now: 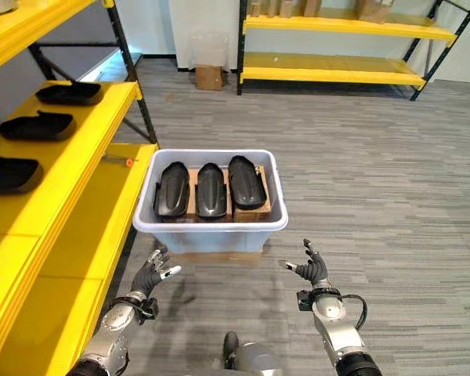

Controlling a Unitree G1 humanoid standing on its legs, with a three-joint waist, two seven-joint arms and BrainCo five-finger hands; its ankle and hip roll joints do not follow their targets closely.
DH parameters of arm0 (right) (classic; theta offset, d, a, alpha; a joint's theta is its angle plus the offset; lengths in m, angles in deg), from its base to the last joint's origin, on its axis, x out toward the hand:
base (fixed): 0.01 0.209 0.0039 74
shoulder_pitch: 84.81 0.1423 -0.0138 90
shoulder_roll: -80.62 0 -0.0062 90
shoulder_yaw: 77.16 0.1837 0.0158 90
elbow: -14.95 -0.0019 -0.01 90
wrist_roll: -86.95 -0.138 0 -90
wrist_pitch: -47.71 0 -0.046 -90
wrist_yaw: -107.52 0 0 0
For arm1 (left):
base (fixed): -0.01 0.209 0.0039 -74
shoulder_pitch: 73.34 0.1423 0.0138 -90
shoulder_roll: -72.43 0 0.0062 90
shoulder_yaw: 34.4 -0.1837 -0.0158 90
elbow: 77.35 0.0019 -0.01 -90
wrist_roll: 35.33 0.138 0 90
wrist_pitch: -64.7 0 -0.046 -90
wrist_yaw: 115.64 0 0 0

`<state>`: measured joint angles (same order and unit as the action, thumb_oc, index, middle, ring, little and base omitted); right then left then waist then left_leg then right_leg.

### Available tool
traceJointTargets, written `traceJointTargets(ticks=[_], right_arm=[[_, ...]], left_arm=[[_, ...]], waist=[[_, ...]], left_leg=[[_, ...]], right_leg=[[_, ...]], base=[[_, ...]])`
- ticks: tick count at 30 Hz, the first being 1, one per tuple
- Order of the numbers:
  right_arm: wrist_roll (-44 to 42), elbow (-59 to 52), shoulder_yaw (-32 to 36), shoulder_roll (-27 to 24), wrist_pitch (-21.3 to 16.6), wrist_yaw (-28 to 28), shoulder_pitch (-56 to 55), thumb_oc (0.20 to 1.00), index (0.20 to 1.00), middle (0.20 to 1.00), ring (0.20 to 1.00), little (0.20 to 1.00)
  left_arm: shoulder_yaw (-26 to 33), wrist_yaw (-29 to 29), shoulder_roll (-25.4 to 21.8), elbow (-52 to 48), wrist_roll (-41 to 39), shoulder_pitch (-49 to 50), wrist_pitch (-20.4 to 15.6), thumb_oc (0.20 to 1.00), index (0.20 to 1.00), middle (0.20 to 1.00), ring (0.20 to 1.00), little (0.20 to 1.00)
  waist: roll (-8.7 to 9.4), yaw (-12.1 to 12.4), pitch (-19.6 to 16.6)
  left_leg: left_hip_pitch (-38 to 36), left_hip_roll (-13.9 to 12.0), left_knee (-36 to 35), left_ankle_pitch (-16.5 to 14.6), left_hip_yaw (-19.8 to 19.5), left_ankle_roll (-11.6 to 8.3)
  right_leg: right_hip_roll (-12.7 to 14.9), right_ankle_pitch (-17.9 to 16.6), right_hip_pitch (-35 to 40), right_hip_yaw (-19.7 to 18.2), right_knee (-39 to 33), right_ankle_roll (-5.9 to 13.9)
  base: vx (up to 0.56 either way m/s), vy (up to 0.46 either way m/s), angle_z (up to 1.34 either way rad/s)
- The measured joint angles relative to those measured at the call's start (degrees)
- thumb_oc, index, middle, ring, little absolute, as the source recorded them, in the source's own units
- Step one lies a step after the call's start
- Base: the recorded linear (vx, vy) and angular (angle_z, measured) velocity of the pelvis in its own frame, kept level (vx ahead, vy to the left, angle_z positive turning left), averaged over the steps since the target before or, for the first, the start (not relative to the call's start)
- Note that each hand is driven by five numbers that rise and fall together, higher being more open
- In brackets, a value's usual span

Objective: Move parts from the plastic box to the shelf.

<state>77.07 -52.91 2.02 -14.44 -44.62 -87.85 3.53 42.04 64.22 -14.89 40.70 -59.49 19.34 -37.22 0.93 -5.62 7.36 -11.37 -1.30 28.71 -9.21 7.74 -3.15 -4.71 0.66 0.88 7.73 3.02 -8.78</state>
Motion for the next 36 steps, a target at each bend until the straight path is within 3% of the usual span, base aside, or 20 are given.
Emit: traceJointTargets(ticks=[2,3,5,6,7,8,10,12,15,19,21,23,24,25,26,27,33,34,35,36], right_arm=[[0.02,-0.92,-0.17,-0.01,-0.77,-0.95,-0.10,1.000,1.000,1.000,1.000,1.000],[0.01,-0.96,-0.47,0.00,-0.94,-1.09,-0.03,1.000,1.000,1.000,1.000,1.000],[-0.01,-1.08,-0.28,-0.09,-1.33,-1.09,-0.71,1.000,1.000,1.000,1.000,1.000],[-0.01,-1.11,1.93,0.32,-1.87,-0.84,-1.38,1.000,1.000,1.000,1.000,1.000],[-0.08,0.12,3.71,2.18,-1.56,-0.75,-0.39,1.000,1.000,1.000,1.000,1.000],[-0.03,-0.41,3.11,2.49,-1.83,-0.56,-0.21,1.000,1.000,1.000,1.000,1.000],[-0.03,-1.04,3.05,2.90,-2.17,-0.71,0.03,1.000,1.000,1.000,1.000,1.000],[-0.04,-0.93,2.06,2.34,-2.24,-1.23,-0.41,1.000,1.000,1.000,1.000,1.000],[-0.05,-0.72,1.06,2.28,-2.25,-1.88,-0.67,1.000,1.000,1.000,1.000,1.000],[-0.05,-0.71,1.10,1.95,-2.43,-2.54,-0.55,1.000,1.000,1.000,1.000,1.000],[-0.16,-0.81,1.23,1.61,-2.47,-2.09,-0.60,1.000,1.000,1.000,1.000,1.000],[-0.22,-0.74,1.12,0.88,-2.12,-0.98,-1.54,1.000,1.000,1.000,1.000,1.000],[-0.29,-1.96,1.15,0.83,-2.04,-0.53,-1.61,1.000,1.000,1.000,1.000,1.000],[-0.30,-3.33,1.13,0.87,-1.92,-0.45,-1.47,1.000,1.000,1.000,1.000,1.000],[-0.27,-4.12,1.24,1.05,-1.89,-0.37,-1.24,1.000,1.000,1.000,1.000,1.000],[-0.27,-4.75,1.43,1.01,-1.71,-0.27,-1.50,1.000,1.000,1.000,1.000,1.000],[-0.15,-4.93,1.07,2.59,-1.67,0.00,-1.34,1.000,1.000,1.000,1.000,1.000],[-0.14,-4.94,1.08,2.69,-1.68,-0.02,-1.09,1.000,1.000,1.000,1.000,1.000],[-0.16,-5.48,1.12,2.31,-1.41,-0.09,-0.74,1.000,1.000,1.000,1.000,1.000],[-0.14,-8.08,1.12,1.07,-1.31,-0.05,0.08,1.000,1.000,1.000,1.000,1.000]], left_arm=[[0.21,0.03,-0.15,-0.29,-0.14,-0.24,-0.19,1.000,1.000,1.000,1.000,1.000],[0.34,-0.04,-0.24,0.32,-0.25,-0.09,0.44,1.000,1.000,1.000,1.000,1.000],[0.28,-0.50,-0.75,0.18,-0.21,1.03,0.43,1.000,1.000,1.000,1.000,1.000],[-0.13,-0.28,-1.13,-0.65,-0.04,-0.07,0.28,1.000,1.000,1.000,1.000,1.000],[0.73,1.63,-1.90,-2.22,0.03,-0.32,0.10,1.000,1.000,1.000,1.000,1.000],[0.82,3.70,-2.96,-2.22,0.28,0.64,0.00,1.000,1.000,1.000,1.000,1.000],[2.97,8.18,-3.24,-2.18,0.27,1.60,-0.44,1.000,1.000,1.000,1.000,1.000],[5.12,14.64,-2.61,-1.85,0.32,1.80,-3.76,1.000,1.000,1.000,1.000,1.000],[7.58,17.86,-1.03,-1.86,0.59,1.78,-6.67,1.000,1.000,1.000,1.000,1.000],[7.24,18.74,-0.20,0.08,1.24,2.03,-6.78,1.000,1.000,1.000,1.000,1.000],[6.76,18.57,-0.12,0.35,1.60,2.65,-6.95,1.000,1.000,1.000,1.000,1.000],[4.98,17.92,-0.02,0.40,3.47,1.97,-7.00,1.000,1.000,1.000,1.000,1.000],[3.14,17.92,0.35,0.38,3.67,1.24,-7.05,1.000,1.000,1.000,1.000,1.000],[3.17,17.99,0.18,0.21,3.68,0.99,-7.15,1.000,1.000,1.000,1.000,1.000],[3.11,18.03,-0.28,0.71,4.22,0.60,-7.01,1.000,1.000,1.000,1.000,1.000],[3.01,18.28,-0.58,0.45,5.35,0.70,-6.95,1.000,1.000,1.000,1.000,1.000],[5.21,20.52,-2.09,0.44,5.57,2.68,-6.30,1.000,1.000,1.000,1.000,1.000],[5.17,20.48,-2.73,0.44,5.57,2.90,-6.27,1.000,1.000,1.000,1.000,1.000],[4.97,19.89,-2.80,0.49,5.56,2.46,-6.23,1.000,1.000,1.000,1.000,1.000],[4.43,17.87,-2.30,-0.07,5.70,1.43,-6.20,1.000,1.000,1.000,1.000,1.000]], waist=[[-0.20,-0.01,-0.04],[-0.10,0.41,0.00],[1.11,-0.33,-0.76],[1.32,-0.39,-0.60],[3.86,2.20,1.62],[4.80,1.92,2.05],[4.79,1.36,2.36],[3.66,0.52,2.41],[3.41,0.70,2.50],[3.72,2.50,2.69],[2.40,2.42,2.60],[1.43,2.03,3.27],[-0.50,1.89,3.75],[0.38,2.45,3.28],[0.72,2.10,3.36],[0.76,2.26,3.16],[3.05,3.69,1.70],[3.54,3.90,1.44],[3.36,4.36,1.72],[1.67,5.46,2.85]], left_leg=[[3.14,-0.74,3.59,1.59,0.03,-0.35],[5.15,-2.29,9.16,7.19,2.17,-2.79],[8.99,-2.69,15.84,14.90,3.73,-2.90],[15.29,-3.40,26.66,16.18,3.62,-1.86],[23.04,-4.49,29.62,7.12,6.26,1.47],[24.36,-5.09,22.17,4.91,7.72,2.04],[24.28,-6.96,4.24,4.77,11.04,2.34],[24.19,-6.96,-12.22,7.79,8.75,0.44],[20.72,-5.80,-29.81,13.02,2.71,0.29],[13.79,-4.22,-34.43,15.02,0.60,1.46],[10.27,-3.16,-34.43,15.88,0.54,3.40],[7.55,-2.24,-34.24,16.78,1.22,4.47],[6.43,-1.42,-34.25,14.75,0.95,6.78],[6.80,0.24,-34.34,14.21,1.33,6.43],[7.13,1.50,-34.54,13.93,1.13,6.30],[7.39,2.02,-34.53,13.41,1.26,6.25],[7.38,2.89,-34.22,13.71,0.83,6.85],[7.62,3.15,-34.24,13.61,1.10,6.75],[8.13,3.50,-33.30,13.15,1.78,8.06],[10.18,1.93,-30.01,10.98,4.74,10.92]], right_leg=[[-0.66,1.46,0.00,-0.93,0.38,-1.57],[-0.81,2.07,-0.36,0.59,3.08,-1.98],[0.19,3.82,0.94,3.07,2.97,-4.34],[0.00,5.50,1.79,1.08,0.54,-3.76],[0.73,3.58,3.49,-0.76,-0.78,-2.96],[1.19,3.60,5.32,-1.05,-1.69,-2.50],[1.04,3.76,7.87,-0.66,-3.77,-1.76],[0.66,4.43,10.16,-0.53,-4.69,-0.56],[0.70,5.14,10.97,-1.54,-4.73,0.69],[1.88,6.57,13.73,-4.03,-4.71,3.15],[1.84,7.40,14.51,-4.15,-4.35,4.57],[2.75,9.39,13.91,-3.55,0.55,7.88],[4.93,12.52,8.33,-1.90,10.03,11.25],[6.98,11.17,7.56,-1.82,4.71,11.79],[8.37,9.33,7.66,-1.02,3.07,10.51],[9.09,8.74,7.57,-0.61,2.89,10.95],[10.63,7.34,7.65,-0.58,1.01,13.16],[11.29,5.57,7.80,-0.54,-1.17,13.59],[10.57,5.26,6.23,-0.64,1.26,14.02],[10.74,5.24,-0.24,1.81,12.51,16.57]], base=[[0.26,-0.286,-0.29],[0.29,-0.356,-0.42],[0.24,-0.265,-0.15],[0.20,0.011,-0.20],[0.18,0.071,-0.26],[0.19,0.118,-0.53],[0.09,0.138,-0.20],[0.17,0.247,-0.17],[0.18,0.216,-0.18],[0.15,0.245,-0.23],[0.10,0.287,-0.10],[0.10,0.306,0.15],[0.12,0.387,-0.13],[0.08,0.299,0.05],[0.06,0.261,0.00],[0.02,0.161,0.13],[0.00,0.111,0.07],[-0.03,0.298,-0.18],[-0.03,0.290,-0.49],[0.00,0.034,-0.53]])
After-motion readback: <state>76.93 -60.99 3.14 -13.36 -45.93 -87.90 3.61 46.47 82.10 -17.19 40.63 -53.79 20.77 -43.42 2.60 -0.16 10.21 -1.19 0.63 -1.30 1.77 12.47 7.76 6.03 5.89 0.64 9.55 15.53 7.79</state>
